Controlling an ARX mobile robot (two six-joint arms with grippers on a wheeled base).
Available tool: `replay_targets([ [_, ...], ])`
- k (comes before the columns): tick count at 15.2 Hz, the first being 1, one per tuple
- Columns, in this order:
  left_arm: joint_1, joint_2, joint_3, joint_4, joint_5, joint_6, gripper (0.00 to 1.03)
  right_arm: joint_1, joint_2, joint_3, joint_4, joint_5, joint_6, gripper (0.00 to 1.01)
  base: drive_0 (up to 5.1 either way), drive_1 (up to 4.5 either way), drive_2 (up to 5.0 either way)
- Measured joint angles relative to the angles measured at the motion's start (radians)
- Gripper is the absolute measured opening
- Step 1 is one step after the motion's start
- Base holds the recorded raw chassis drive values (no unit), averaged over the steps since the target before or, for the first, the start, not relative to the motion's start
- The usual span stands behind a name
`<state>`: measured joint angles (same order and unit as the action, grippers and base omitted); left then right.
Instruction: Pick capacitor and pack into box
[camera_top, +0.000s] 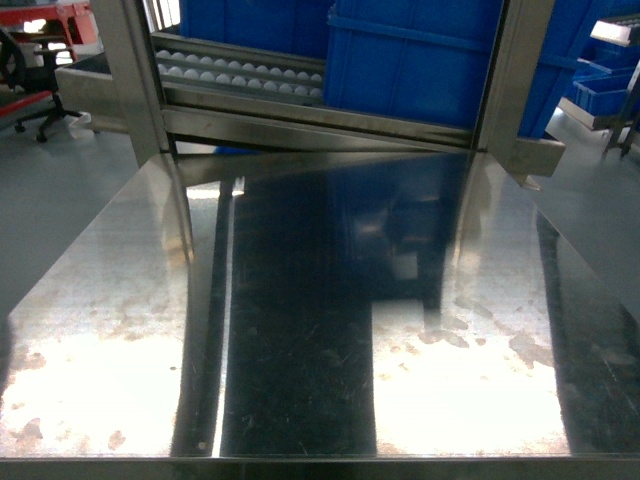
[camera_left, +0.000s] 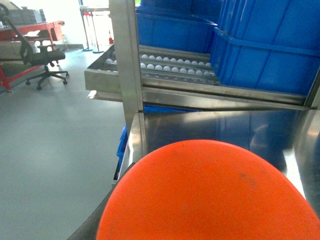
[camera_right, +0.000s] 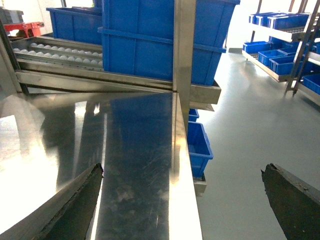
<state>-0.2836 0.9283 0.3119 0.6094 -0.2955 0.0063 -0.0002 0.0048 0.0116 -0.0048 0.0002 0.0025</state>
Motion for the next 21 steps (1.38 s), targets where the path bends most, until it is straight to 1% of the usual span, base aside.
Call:
replay_targets([
  [4,0.077,-0.117,-0.11,-0.012,0.093,0.0,0.43,0.0,0.0,0.0,0.0,0.0,0.0,0.98,0.0,0.0,0.0],
  [7,0.131,-0.201,-0.165,-0.039,0.134,-0.001,0.43,0.0,0.0,0.0,0.0,0.0,0.0,0.98,0.0,0.0,0.0],
  [11,0.191,-0.338,-0.23,-0.111,0.201,-0.002,0.43,0.0,0.0,0.0,0.0,0.0,0.0,0.98,0.0,0.0,0.0],
  [12,0.262,-0.377,-0.246,-0.137,0.278,-0.002,0.43,0.0,0.0,0.0,0.0,0.0,0.0,0.98,0.0,0.0,0.0],
  [13,0.287,-0.399,-0.254,-0.154,0.279,-0.003,0.43,0.0,0.0,0.0,0.0,0.0,0.0,0.98,0.0,0.0,0.0],
  [16,0.281,-0.478,-0.27,-0.208,0.296,-0.003,0.43,0.0,0.0,0.0,0.0,0.0,0.0,0.98,0.0,0.0,0.0],
  [17,0.281,-0.496,-0.294,-0.173,0.295,-0.003,0.43,0.0,0.0,0.0,0.0,0.0,0.0,0.98,0.0,0.0,0.0],
  [21,0.283,-0.613,-0.3,-0.289,0.295,-0.003,0.43,0.0,0.0,0.0,0.0,0.0,0.0,0.98,0.0,0.0,0.0],
])
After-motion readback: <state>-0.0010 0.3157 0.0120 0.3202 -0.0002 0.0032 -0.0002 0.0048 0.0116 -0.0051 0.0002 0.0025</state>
